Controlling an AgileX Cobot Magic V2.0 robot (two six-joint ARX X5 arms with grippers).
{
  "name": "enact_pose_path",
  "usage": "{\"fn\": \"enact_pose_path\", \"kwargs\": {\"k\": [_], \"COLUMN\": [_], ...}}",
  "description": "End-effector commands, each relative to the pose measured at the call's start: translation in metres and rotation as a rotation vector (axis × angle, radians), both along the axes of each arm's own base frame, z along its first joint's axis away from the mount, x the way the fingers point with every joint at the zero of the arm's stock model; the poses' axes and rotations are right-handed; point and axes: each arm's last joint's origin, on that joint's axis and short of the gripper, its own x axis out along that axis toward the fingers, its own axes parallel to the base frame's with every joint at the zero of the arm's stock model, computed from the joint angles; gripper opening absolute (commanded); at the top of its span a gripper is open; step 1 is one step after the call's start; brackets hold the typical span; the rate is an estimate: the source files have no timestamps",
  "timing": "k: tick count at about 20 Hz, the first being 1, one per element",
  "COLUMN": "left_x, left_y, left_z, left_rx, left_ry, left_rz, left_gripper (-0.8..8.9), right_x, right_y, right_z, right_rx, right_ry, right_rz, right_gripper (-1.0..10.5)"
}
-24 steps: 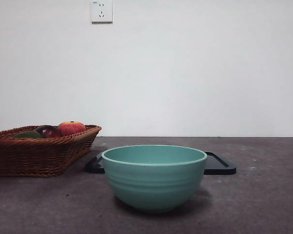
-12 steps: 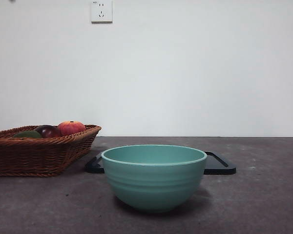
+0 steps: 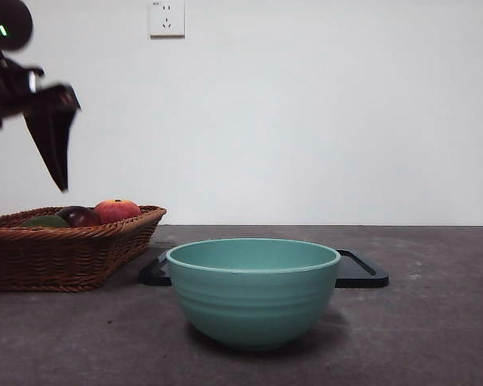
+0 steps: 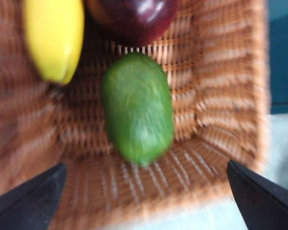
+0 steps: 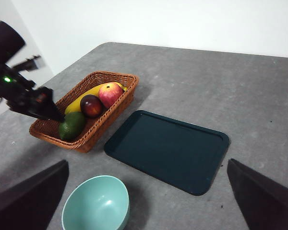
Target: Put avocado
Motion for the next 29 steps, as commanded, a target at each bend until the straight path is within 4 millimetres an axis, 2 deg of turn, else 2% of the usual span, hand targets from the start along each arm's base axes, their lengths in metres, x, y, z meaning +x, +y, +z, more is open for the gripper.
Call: {"fn": "enact_pose_path", "kwargs": {"k": [1, 4, 6, 12, 13, 15, 17, 18, 21, 23, 25, 27, 29], "left_x": [0.016, 0.030, 0.032, 0.039, 0.040, 0.039, 0.039, 0.039, 0.037, 0.026, 0.008, -0.015, -0.037], "left_y": [-0.006, -0.015, -0.018, -0.019, -0.019, -0.019, -0.019, -0.019, -0.019, -0.023, -0.031, -0.049, -0.075], "left_z": [-0.013, -0.033, -0.038, -0.054, -0.054, -0.055, -0.055, -0.054, -0.034, -0.006, 0.024, 0.046, 0.057], "left_rx": [0.009, 0.025, 0.094, 0.099, 0.099, 0.099, 0.100, 0.101, 0.095, 0.064, 0.038, 0.018, -0.022], "left_ry": [-0.002, -0.013, -0.011, 0.013, 0.009, 0.013, 0.020, 0.023, 0.025, -0.040, -0.109, -0.154, -0.152], "left_rz": [-0.016, -0.025, -0.019, -0.019, -0.019, -0.019, -0.019, -0.019, -0.023, -0.034, -0.039, -0.103, -0.215], "left_gripper": [5.62, 5.61, 5.61, 5.54, 4.87, 2.44, 1.44, 1.41, 1.41, 1.41, 1.41, 1.41, 1.41], "right_x": [-0.001, -0.001, -0.001, -0.001, -0.001, -0.001, -0.001, -0.001, -0.001, -0.001, -0.001, -0.001, -0.001], "right_y": [0.000, 0.000, 0.000, 0.000, 0.000, 0.000, 0.000, 0.000, 0.000, 0.000, 0.000, 0.000, 0.000], "right_z": [0.005, 0.005, 0.005, 0.005, 0.005, 0.005, 0.005, 0.005, 0.005, 0.005, 0.005, 0.005, 0.005], "right_rx": [0.022, 0.028, 0.029, 0.039, 0.039, 0.039, 0.039, 0.039, 0.039, 0.039, 0.039, 0.039, 0.039], "right_ry": [-0.008, -0.003, -0.003, 0.004, 0.005, 0.005, 0.005, 0.005, 0.005, 0.005, 0.005, 0.006, 0.005], "right_rz": [0.001, -0.002, -0.002, -0.006, -0.006, -0.006, -0.006, -0.006, -0.006, -0.006, -0.006, -0.006, -0.006], "right_gripper": [5.9, 5.9, 5.9, 5.9, 5.9, 5.9, 5.9, 5.9, 5.9, 5.9, 5.9, 5.9, 5.9]}}
